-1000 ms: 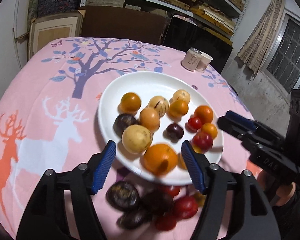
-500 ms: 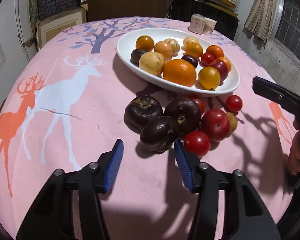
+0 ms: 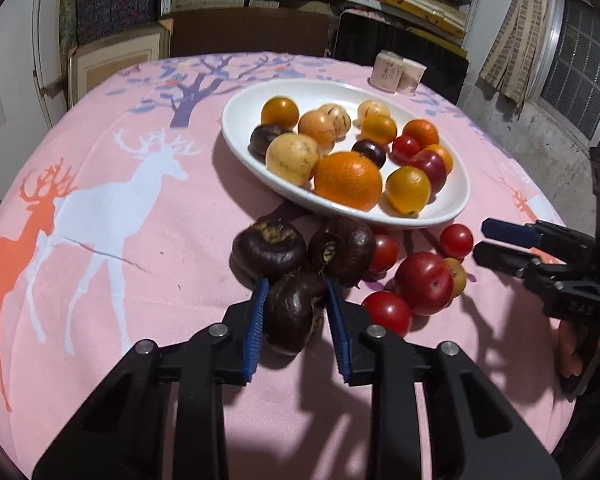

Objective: Organize fruits
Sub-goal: 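Grasp a dark purple tomato with the left gripper while the right gripper grasps a red tomato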

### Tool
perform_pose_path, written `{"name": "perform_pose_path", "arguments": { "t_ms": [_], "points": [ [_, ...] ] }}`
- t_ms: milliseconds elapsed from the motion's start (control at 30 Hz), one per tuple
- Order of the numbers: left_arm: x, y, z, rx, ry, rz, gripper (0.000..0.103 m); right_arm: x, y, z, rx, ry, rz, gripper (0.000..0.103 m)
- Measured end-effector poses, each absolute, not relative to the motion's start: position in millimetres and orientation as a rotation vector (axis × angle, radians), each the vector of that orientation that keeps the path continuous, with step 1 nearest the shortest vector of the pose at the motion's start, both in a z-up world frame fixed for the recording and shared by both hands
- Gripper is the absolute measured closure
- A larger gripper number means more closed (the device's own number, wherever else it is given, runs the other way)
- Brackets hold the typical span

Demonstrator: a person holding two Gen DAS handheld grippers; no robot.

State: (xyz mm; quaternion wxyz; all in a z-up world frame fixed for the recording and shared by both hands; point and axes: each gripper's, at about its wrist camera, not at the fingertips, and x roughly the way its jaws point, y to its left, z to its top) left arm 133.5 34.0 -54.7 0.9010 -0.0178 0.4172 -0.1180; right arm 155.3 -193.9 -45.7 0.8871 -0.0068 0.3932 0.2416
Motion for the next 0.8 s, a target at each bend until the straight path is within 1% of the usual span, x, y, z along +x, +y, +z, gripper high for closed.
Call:
{"name": "perform_pose_path", "arguments": {
  "t_ms": [133, 300, 400, 433, 500, 533, 567, 633, 667, 800],
  "points": [
    [129.5, 37.3, -48.8, -0.073, 0.831, -0.279, 0.081, 158.7, -191.6, -48.1, -0.015, 0.825, 0.497, 0.051],
    [131.3, 32.9, -53.6, -0.061, 0.865, -0.290, 0.080, 169.8, -186.0, -53.6, -0.004, 0.856, 0.485, 0.052],
    [136.2, 36.9, -60.5, -0.084, 0.917, -0.279, 0.073, 174.7, -181.3, -58.9, -0.018, 0.881, 0.473, 0.056],
    [138.2, 38.2, -63.9, -0.090, 0.936, -0.277, 0.068, 176.0, -179.5, -61.3, -0.025, 0.894, 0.469, 0.056],
    [138.0, 38.4, -65.1, -0.096, 0.942, -0.286, 0.066, 175.9, -178.6, -60.9, -0.031, 0.891, 0.468, 0.057],
    [137.8, 37.2, -65.3, -0.087, 0.942, -0.283, 0.066, 175.9, -178.9, -61.1, -0.028, 0.890, 0.470, 0.058],
    [137.2, 36.5, -64.9, -0.082, 0.939, -0.280, 0.066, 175.8, -179.6, -61.0, -0.023, 0.889, 0.472, 0.065],
    [136.9, 38.6, -64.3, -0.089, 0.933, -0.271, 0.068, 175.5, -180.7, -61.3, -0.013, 0.888, 0.480, 0.072],
    [136.6, 40.1, -63.9, -0.095, 0.930, -0.266, 0.072, 175.2, -181.1, -61.1, -0.009, 0.886, 0.486, 0.072],
    [136.7, 38.0, -62.2, -0.081, 0.923, -0.267, 0.073, 171.2, -183.4, -59.1, -0.002, 0.875, 0.496, 0.072]
  ]
}}
